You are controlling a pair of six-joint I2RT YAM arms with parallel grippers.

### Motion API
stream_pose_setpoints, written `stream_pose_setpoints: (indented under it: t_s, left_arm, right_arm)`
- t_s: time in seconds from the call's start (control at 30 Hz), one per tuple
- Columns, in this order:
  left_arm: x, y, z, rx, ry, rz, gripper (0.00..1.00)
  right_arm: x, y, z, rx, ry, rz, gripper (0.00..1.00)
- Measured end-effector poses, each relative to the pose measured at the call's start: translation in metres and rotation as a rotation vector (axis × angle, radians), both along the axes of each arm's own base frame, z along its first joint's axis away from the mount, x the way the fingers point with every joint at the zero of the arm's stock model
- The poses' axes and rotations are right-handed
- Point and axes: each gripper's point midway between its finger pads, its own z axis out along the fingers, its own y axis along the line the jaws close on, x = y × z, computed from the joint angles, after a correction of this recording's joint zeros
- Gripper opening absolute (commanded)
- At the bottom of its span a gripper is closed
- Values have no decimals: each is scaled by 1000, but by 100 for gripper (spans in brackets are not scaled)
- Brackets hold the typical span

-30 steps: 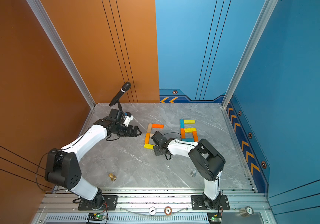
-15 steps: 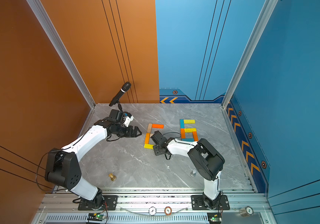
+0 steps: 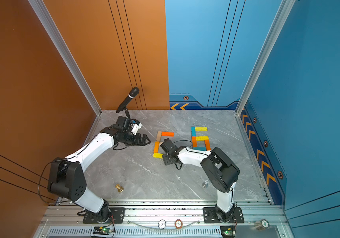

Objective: Assemble the number 6 with building blocks
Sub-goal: Assemble the building block at the center of the board, then adjust the building block at the center of the board.

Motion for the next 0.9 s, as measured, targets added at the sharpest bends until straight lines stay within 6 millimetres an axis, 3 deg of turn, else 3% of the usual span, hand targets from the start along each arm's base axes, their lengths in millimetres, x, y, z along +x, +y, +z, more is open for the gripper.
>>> stream_pose_setpoints:
  t_s: [0.17, 0.3, 0.53, 0.73, 0.9]
  left_arm:
    - [0, 0, 0, -1, 0, -1, 98]
    - [0, 0, 0, -3, 1, -2, 98]
    - [0, 0, 0, -3, 1, -2, 98]
    - [0, 0, 0, -3, 1, -1, 98]
    - [0, 0, 0, -3, 1, -1, 98]
  right_arm:
    - [-3, -7, 36, 68, -60, -6, 69]
    - [0, -19, 49, 94, -82, -45, 65]
    - [4, -42, 28, 32, -31, -131, 64]
    - [-5, -51, -4, -43, 58, -158, 64]
    - [-7, -52, -10, -58, 79, -165, 64]
